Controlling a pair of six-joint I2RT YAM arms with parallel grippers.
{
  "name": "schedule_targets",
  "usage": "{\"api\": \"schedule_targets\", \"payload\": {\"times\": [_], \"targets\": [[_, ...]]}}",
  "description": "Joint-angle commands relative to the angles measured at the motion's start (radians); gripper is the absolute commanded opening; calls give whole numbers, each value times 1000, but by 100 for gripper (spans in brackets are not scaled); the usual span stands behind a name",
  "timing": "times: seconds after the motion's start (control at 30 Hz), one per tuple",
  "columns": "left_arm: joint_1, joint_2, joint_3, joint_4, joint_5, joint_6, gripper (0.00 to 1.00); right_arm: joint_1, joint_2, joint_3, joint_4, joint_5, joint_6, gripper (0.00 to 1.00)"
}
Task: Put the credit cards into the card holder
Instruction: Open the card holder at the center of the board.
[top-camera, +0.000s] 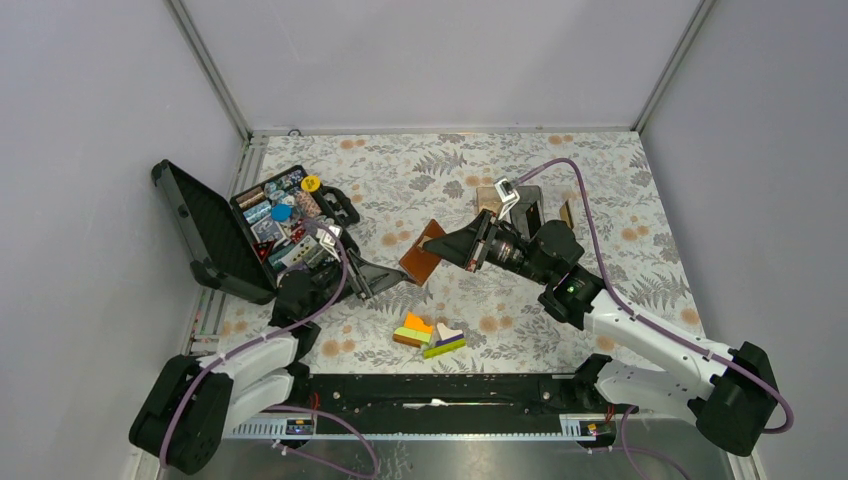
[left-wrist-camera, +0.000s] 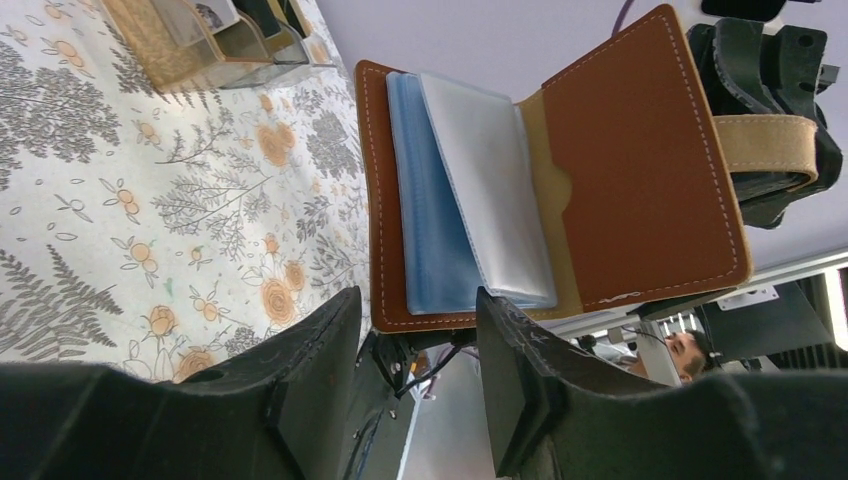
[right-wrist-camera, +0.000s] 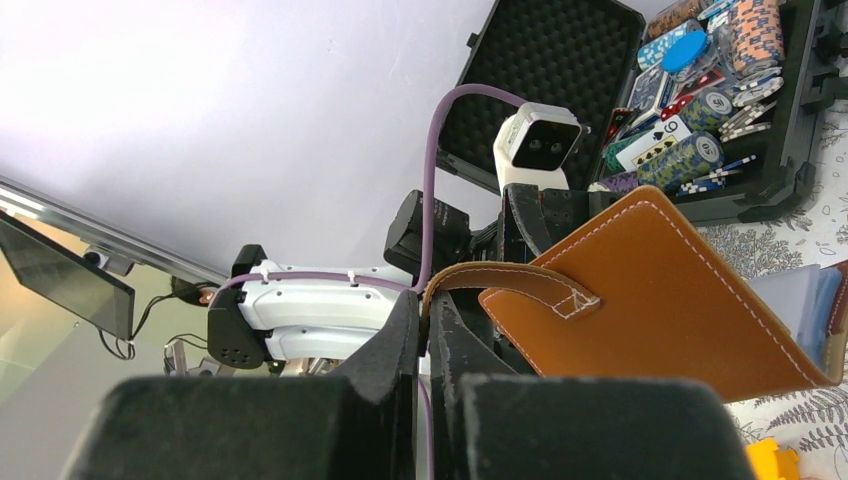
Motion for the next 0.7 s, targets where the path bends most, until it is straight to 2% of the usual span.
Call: {"api": "schedule_targets", "payload": {"times": [0.0, 0.2, 0.4, 0.63, 0.67], "targets": [[-10, 54, 8, 212, 34, -57, 47, -6, -10, 23, 82, -24, 7, 0], [-36, 151, 17, 356, 36, -120, 44, -7, -7, 14, 110, -38, 23, 0], [-70, 216, 28, 429, 23, -144, 28, -6, -4, 9, 113, -40, 26, 0], [-72, 207, 28, 424, -16, -138, 1, -7, -7, -10, 92, -24, 21, 0], [-72, 207, 28, 424, -18, -137, 0, -6, -8, -12, 81, -20, 15, 0]]}}
